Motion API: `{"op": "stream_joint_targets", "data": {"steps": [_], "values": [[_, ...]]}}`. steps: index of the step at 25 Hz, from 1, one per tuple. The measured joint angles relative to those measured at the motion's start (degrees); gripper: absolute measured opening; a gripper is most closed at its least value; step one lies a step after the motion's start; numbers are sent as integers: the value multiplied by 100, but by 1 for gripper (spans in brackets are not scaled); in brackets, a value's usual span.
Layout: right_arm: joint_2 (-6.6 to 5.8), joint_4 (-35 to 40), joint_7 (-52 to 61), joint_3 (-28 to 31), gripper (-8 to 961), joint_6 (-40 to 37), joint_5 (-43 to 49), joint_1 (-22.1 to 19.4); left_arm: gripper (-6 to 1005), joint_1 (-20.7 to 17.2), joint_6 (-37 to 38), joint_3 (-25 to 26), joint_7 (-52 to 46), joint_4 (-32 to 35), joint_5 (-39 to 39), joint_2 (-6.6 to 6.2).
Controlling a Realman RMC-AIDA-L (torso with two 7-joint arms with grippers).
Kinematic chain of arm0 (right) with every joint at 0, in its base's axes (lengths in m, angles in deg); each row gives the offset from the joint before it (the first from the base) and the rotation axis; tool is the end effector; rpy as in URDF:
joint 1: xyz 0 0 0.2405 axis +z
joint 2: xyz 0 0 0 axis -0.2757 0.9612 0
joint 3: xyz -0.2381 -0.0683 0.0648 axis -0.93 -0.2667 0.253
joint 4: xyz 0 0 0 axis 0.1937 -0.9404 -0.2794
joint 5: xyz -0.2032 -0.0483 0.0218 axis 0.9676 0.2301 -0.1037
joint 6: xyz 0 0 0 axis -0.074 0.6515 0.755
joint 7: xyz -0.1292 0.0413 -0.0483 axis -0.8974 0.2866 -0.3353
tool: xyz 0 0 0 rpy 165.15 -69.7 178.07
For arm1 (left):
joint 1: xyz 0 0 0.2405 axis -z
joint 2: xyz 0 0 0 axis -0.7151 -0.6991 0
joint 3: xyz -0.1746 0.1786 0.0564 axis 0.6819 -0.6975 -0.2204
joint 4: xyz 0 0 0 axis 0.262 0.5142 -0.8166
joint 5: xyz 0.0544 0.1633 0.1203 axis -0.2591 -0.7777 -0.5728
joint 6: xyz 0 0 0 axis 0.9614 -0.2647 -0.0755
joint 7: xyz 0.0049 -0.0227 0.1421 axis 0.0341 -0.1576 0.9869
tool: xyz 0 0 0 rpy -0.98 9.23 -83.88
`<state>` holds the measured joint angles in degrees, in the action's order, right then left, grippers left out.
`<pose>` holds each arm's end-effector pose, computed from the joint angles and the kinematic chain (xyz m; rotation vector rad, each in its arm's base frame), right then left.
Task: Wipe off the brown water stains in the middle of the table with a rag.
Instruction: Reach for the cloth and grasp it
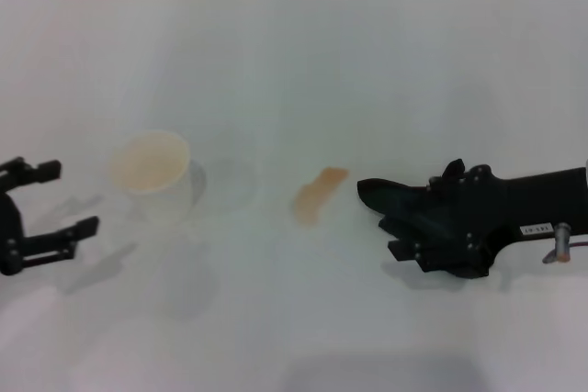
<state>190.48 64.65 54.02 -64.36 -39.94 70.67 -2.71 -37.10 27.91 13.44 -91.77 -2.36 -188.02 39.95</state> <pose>0.2156 0.2926 -0.0030 -2.9065 0.4623 0.3467 -0.3322 0.2563 0.0707 -2.5450 -0.4037 -0.4196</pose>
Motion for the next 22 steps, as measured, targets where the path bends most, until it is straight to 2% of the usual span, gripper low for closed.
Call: {"op": "stream_joint_targets", "data": {"steps": [6,11,15,18,22], "values": [[0,72,204,28,589,20,-117,16,861,356,267,191,-252,61,-277,-354],[0,141,327,-71,588,197,-134,48,861,777,382,208,-301,51,-716,-492],[5,258,396,-163,588,305,-149,100,861,1052,539,211,-302,36,-929,-538],[6,372,473,-168,587,341,-160,107,861,1302,994,195,-303,101,-1039,-521],[-2,485,577,-117,587,338,-134,164,861,1380,1472,191,-375,320,-1006,-492]]}}
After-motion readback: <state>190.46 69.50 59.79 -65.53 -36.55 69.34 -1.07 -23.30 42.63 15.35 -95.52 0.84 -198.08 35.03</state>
